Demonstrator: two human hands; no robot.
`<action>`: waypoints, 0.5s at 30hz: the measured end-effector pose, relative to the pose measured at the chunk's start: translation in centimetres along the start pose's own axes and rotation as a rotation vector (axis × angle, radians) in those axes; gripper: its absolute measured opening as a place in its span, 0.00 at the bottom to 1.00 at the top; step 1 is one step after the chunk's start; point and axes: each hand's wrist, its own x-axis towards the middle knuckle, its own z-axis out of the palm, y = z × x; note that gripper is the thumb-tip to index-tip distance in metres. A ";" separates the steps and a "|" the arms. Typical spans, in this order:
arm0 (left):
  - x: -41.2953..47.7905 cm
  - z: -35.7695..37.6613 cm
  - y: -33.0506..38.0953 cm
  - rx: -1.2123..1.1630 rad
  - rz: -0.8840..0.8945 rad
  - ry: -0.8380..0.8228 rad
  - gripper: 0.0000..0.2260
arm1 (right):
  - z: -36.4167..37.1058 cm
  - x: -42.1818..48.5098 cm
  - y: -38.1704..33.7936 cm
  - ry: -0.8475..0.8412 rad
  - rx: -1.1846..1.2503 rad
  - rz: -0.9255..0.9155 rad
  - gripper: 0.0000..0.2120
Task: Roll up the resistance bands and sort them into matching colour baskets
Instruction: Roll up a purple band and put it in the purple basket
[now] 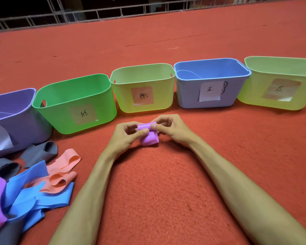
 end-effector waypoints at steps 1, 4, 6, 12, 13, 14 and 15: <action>0.0 0.1 0.1 0.004 -0.012 -0.012 0.12 | 0.0 -0.1 0.0 -0.004 0.007 -0.010 0.08; -0.1 0.0 0.1 0.006 -0.030 -0.003 0.10 | 0.0 -0.1 -0.1 -0.021 0.010 -0.036 0.09; -0.1 -0.1 0.1 -0.002 -0.029 -0.001 0.09 | 0.1 -0.2 0.0 -0.032 0.010 -0.048 0.10; -0.2 -0.4 0.3 -0.029 -0.001 -0.029 0.09 | 0.2 0.0 0.0 -0.003 0.014 -0.010 0.10; -0.2 -0.4 0.3 -0.027 0.010 -0.026 0.09 | 0.2 0.0 0.0 -0.001 0.015 -0.001 0.09; -0.2 -0.4 0.4 -0.025 0.019 -0.023 0.09 | 0.3 0.0 -0.1 0.001 0.010 0.003 0.09; -0.3 -0.4 0.4 -0.022 0.027 -0.021 0.10 | 0.3 0.0 -0.1 0.001 -0.004 0.002 0.09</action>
